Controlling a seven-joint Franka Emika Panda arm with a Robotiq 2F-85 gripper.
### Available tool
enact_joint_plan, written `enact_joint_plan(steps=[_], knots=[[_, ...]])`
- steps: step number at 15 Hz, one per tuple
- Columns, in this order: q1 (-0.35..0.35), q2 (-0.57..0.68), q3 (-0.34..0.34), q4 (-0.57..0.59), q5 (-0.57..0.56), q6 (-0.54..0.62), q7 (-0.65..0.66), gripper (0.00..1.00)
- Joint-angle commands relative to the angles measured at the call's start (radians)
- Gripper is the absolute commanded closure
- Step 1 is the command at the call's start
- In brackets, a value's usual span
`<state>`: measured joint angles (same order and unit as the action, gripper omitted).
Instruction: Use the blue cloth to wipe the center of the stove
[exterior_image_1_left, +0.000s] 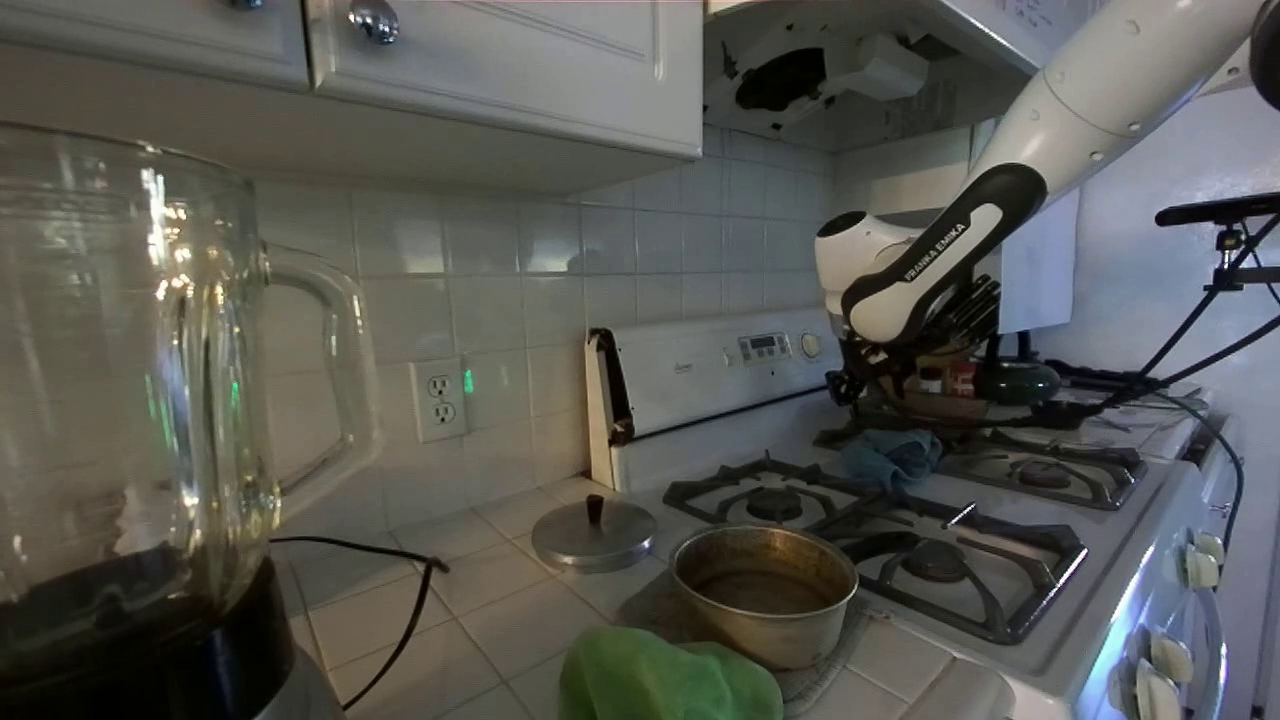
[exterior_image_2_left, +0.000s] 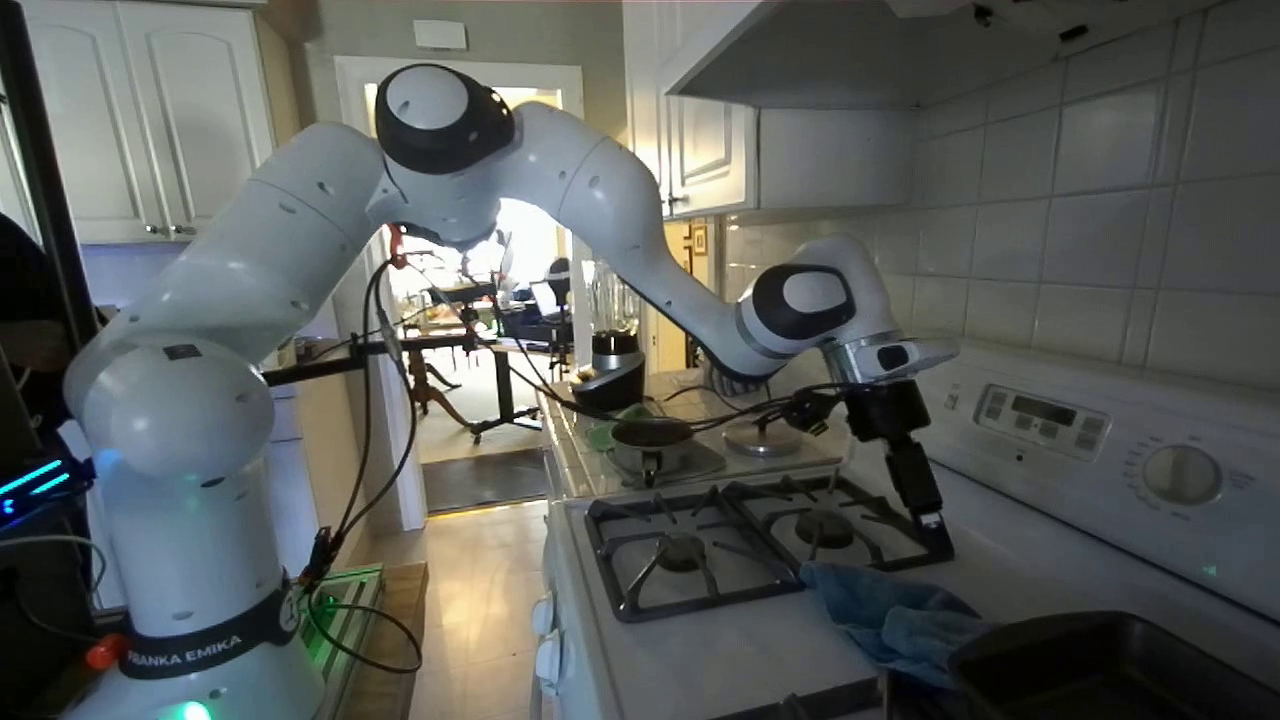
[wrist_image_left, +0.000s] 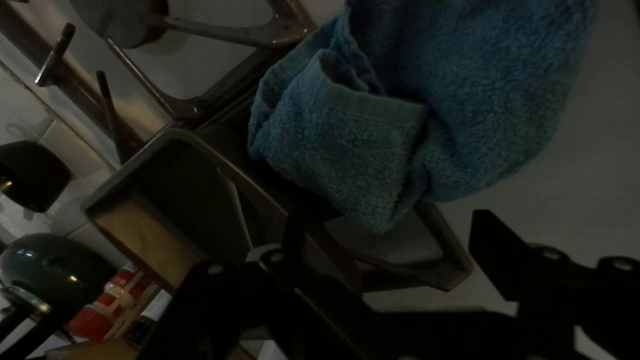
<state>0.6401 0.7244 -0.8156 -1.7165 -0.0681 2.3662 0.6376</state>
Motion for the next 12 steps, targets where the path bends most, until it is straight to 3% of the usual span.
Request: enact_joint_plan(steps=[1, 3, 6, 12], knots=[[-0.160, -0.046, 0.167, 0.054, -0.072, -0.060, -0.026, 0.23], [-0.249, -0.048, 0.259, 0.075, -0.091, -0.068, -0.033, 0.30], [-0.362, -0.045, 0.377, 0.095, -0.106, -0.070, -0.047, 0.51], [-0.492, -0.042, 0.530, 0.066, -0.083, 0.087, -0.122, 0.93]])
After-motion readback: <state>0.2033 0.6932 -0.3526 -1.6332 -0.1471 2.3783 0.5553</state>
